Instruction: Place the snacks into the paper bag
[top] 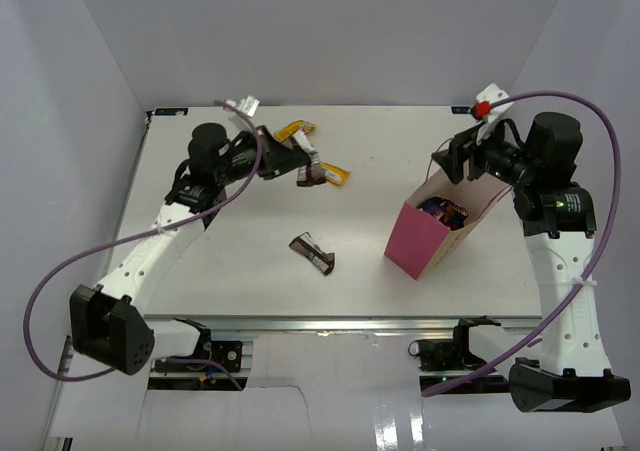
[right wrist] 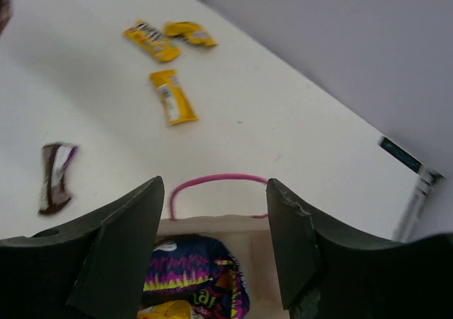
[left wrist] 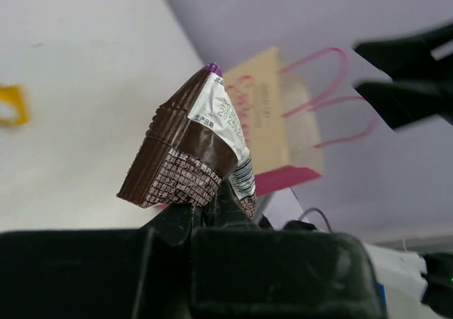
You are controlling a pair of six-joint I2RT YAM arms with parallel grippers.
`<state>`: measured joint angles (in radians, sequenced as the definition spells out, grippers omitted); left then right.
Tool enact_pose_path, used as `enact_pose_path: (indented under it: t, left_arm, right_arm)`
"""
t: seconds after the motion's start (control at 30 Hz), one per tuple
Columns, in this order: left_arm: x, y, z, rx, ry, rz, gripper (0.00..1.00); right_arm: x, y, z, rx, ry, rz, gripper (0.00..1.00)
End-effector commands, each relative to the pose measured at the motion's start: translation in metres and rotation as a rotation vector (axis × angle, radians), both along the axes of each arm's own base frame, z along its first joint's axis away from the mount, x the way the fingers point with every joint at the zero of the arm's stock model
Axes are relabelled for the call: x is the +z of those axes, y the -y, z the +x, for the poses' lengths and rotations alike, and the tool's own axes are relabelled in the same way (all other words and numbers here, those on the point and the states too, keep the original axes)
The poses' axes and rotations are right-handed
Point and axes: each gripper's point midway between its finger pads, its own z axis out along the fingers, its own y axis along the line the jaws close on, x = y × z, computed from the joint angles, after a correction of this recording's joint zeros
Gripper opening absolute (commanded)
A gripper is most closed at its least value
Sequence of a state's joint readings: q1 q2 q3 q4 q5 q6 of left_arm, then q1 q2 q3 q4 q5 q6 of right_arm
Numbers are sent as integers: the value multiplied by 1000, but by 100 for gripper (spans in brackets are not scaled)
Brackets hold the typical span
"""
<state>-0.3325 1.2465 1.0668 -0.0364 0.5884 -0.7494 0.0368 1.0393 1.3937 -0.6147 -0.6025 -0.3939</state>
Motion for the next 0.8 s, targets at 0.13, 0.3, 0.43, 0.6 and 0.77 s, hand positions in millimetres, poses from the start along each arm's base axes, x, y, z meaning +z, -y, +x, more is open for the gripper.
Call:
enact_pose_path:
  t: [0.13, 0.3, 0.43, 0.6, 0.77]
  left_arm:
    - [83, 146, -42, -449, 318, -57, 0]
    - [95, 206, -69, -583, 379, -81, 0]
    - [87, 236, -80, -633, 383, -77, 0]
    - [81, 255, -70, -589, 399, -64, 0]
    - [79, 271, -58, -541, 411, -53, 3]
  right_arm:
    - [128, 92, 23, -628, 339, 255, 62]
    - [136, 105, 22, -702, 367, 280, 62]
    - [131, 116, 23, -740, 361, 280, 63]
    - [125, 112, 26, -719, 344, 279, 63]
    - [119, 108, 26, -694, 330, 272, 63]
